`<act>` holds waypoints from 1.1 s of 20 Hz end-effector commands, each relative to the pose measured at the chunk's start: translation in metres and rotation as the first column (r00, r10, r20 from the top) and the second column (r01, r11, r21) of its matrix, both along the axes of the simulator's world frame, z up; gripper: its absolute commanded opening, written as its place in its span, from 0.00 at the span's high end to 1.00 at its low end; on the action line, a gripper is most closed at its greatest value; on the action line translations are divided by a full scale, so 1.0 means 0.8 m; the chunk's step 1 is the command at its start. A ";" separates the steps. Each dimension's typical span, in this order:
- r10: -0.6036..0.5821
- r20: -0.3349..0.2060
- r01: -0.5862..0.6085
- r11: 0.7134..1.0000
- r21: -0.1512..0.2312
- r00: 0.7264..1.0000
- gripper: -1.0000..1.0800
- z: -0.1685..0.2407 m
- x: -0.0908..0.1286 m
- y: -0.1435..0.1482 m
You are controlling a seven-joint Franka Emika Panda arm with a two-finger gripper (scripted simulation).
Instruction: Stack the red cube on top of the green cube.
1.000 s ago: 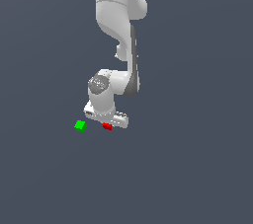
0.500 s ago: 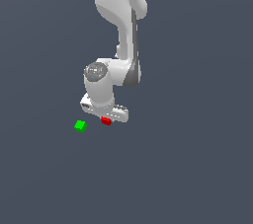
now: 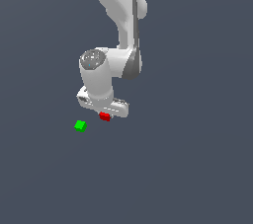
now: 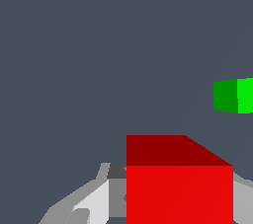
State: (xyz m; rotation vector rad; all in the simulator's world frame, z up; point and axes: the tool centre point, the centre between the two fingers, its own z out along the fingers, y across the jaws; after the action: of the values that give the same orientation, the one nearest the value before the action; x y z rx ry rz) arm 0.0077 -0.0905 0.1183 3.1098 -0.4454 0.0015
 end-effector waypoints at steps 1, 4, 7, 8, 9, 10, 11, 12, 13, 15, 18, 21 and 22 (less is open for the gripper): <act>0.000 0.000 0.000 1.000 0.000 1.000 1.00 0.000 0.000 0.000; 0.000 0.000 0.000 1.000 0.000 1.000 1.00 -0.002 0.000 -0.005; 0.000 0.000 0.000 1.000 0.000 1.000 1.00 -0.007 0.001 -0.018; 0.000 0.000 0.000 1.000 0.000 1.000 1.00 -0.010 0.001 -0.025; 0.000 0.000 0.000 1.000 0.000 1.000 1.00 -0.013 0.001 -0.033; 0.000 0.000 0.000 1.000 0.000 1.000 1.00 -0.017 0.002 -0.042; 0.000 0.000 0.000 1.000 0.000 1.000 1.00 -0.021 0.002 -0.051; 0.000 0.000 0.000 1.000 0.000 1.000 1.00 -0.026 0.003 -0.062; 0.000 0.000 0.000 1.000 0.000 1.000 1.00 -0.030 0.004 -0.073; 0.000 0.000 0.000 1.000 0.000 1.000 1.00 -0.040 0.005 -0.097; 0.000 0.000 0.000 1.000 0.000 1.000 1.00 -0.054 0.008 -0.129; 0.000 -0.001 0.000 1.000 0.000 1.000 1.00 -0.063 0.010 -0.152; 0.000 -0.001 0.000 1.000 0.000 1.000 1.00 -0.066 0.011 -0.157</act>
State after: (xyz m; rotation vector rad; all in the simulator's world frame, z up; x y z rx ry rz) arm 0.0147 -0.2086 0.0688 3.1090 -0.4480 -0.0021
